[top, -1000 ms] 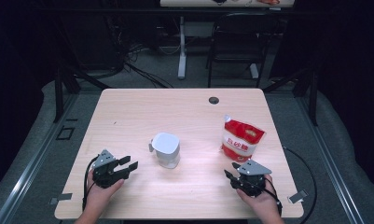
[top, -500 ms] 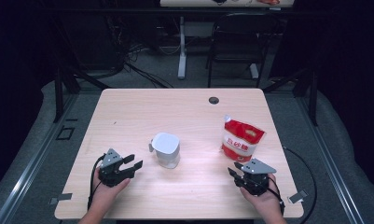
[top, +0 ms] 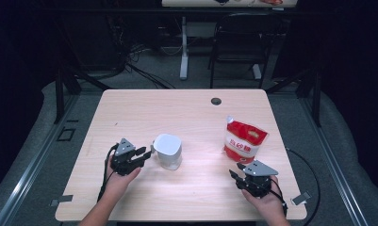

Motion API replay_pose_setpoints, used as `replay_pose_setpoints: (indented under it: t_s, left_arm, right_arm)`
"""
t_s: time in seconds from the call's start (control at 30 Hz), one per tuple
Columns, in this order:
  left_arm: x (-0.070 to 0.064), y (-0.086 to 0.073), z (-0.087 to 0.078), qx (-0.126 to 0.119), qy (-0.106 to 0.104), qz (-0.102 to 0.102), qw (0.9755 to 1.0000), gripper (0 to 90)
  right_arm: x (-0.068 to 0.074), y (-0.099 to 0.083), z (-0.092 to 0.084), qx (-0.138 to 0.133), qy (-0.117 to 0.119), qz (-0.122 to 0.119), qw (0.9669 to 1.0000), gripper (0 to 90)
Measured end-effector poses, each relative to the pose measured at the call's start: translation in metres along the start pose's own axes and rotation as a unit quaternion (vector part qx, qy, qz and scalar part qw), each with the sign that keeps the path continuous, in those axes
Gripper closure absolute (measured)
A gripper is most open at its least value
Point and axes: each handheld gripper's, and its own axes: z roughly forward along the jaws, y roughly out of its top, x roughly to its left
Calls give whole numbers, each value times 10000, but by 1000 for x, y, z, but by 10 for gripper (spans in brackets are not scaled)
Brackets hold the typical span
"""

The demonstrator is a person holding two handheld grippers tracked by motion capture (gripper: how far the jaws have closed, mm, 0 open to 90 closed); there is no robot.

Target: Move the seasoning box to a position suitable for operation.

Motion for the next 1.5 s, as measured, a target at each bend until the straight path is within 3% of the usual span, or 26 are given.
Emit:
replay_pose_setpoints:
  t_s: [0.1,0.2,0.3,0.4,0.6,0.63,0.67,0.8,1.3,1.5]
  left_arm:
    - [1,2,11,157,122,15,9998,722]
    - [3,4,17,151,234,-68,9996,724]
    - [5,5,19,70,149,-148,9998,725]
    - [5,5,24,-10,-16,-25,10000,774]
    - [6,6,28,-35,32,28,10000,806]
    - [6,6,28,-35,32,28,10000,812]
    - [5,8,28,12,81,177,9998,818]
    - [4,8,27,34,106,259,9996,825]
    - [-5,6,21,65,147,427,9990,833]
    - [-15,2,17,117,-30,485,9988,835]
  right_arm:
    - [0,0,-3,-20,-28,-60,10000,593]
    - [1,0,-6,-79,-37,-62,9999,591]
    - [2,-1,-8,-65,-46,-95,9999,588]
    - [3,-5,-11,-54,-64,-64,9999,576]
    - [0,-11,-18,-50,-140,67,9999,570]
    - [0,-11,-18,-50,-140,67,9999,570]
    - [-1,-12,-20,-41,-165,107,9998,571]
    - [-1,-13,-23,-64,-168,130,9998,578]
    - [-2,-11,-22,-125,-119,163,9997,583]
    - [-1,-7,-16,-122,-79,64,9999,583]
